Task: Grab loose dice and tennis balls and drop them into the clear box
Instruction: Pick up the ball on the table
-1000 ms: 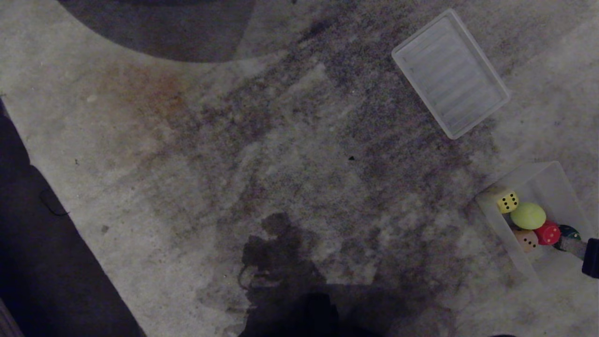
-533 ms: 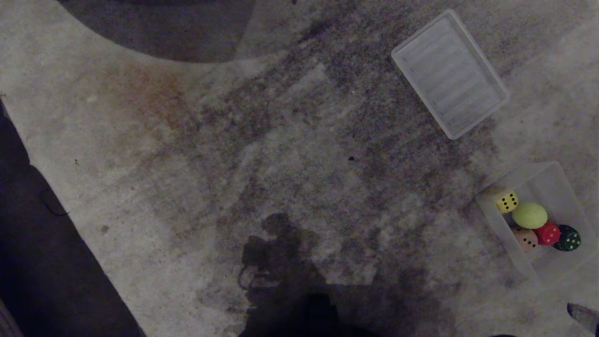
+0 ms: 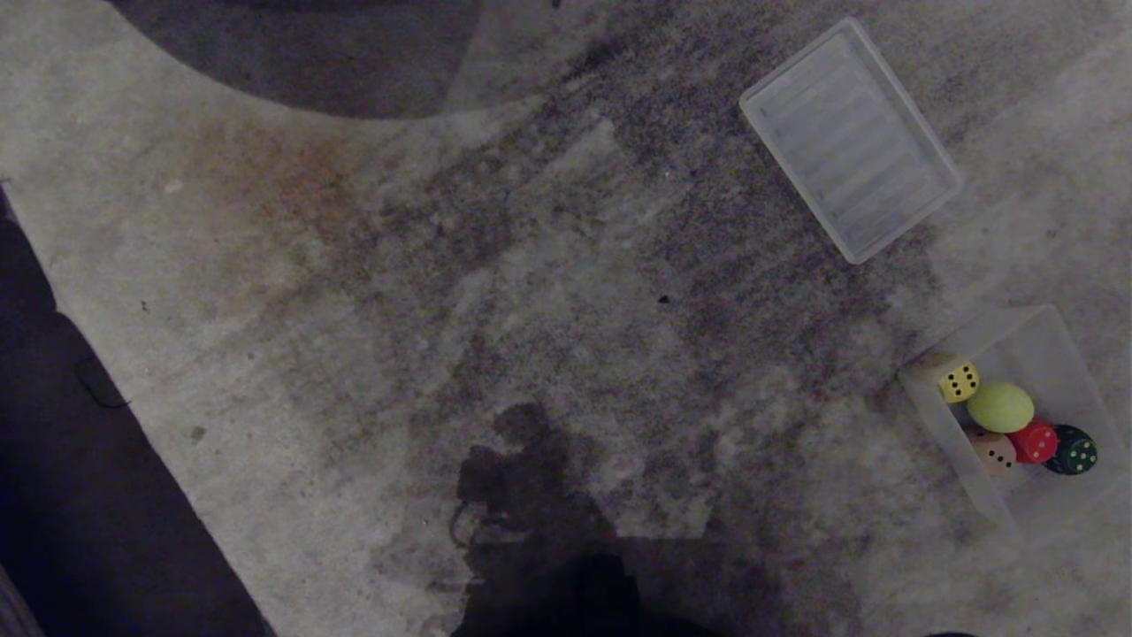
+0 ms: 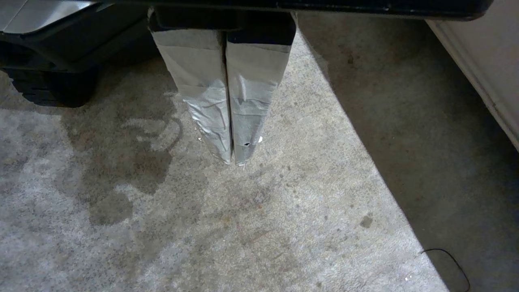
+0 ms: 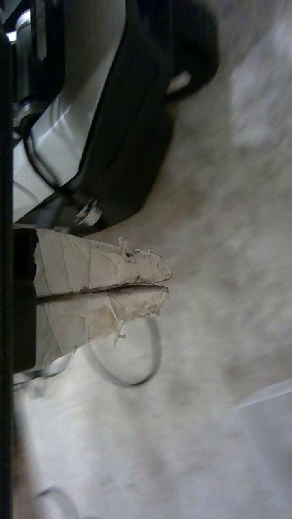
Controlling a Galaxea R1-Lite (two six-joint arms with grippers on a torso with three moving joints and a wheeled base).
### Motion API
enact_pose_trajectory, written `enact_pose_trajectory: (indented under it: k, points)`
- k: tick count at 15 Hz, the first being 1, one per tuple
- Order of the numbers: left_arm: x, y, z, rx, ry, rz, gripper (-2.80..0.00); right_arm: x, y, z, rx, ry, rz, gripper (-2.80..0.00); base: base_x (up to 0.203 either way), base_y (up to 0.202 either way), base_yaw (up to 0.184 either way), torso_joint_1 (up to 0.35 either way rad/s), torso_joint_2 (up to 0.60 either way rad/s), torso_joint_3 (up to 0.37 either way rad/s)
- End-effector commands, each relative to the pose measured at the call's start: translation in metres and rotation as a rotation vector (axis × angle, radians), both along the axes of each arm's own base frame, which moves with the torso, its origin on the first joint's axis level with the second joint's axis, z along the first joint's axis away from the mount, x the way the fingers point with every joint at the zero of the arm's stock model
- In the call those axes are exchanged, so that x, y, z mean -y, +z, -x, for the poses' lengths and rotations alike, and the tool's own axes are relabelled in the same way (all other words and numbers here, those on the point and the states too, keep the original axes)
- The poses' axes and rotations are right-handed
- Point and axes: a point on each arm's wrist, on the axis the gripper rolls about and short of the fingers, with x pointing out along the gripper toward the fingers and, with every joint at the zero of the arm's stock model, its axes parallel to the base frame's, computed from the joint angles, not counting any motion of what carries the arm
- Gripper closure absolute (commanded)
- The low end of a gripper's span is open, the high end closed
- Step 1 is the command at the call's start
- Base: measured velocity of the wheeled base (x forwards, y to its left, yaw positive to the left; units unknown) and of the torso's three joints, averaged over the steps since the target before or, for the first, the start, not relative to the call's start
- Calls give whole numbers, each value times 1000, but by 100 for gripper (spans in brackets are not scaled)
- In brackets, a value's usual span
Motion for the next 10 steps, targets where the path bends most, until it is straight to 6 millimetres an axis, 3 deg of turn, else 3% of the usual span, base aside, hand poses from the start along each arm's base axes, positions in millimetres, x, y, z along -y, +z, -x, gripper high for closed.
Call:
enact_pose_trajectory:
  k: [1,4,10]
  points:
    - [0,0,0,-3,0,0,0,0,-4,17,190,36,5,0,0,0,0,0,0,0]
    - [0,0,0,-3,0,0,0,0,-7,27,324,45,1,0,0,0,0,0,0,0]
    - [0,0,0,-3,0,0,0,0,-8,26,316,42,-25,0,0,0,0,0,0,0]
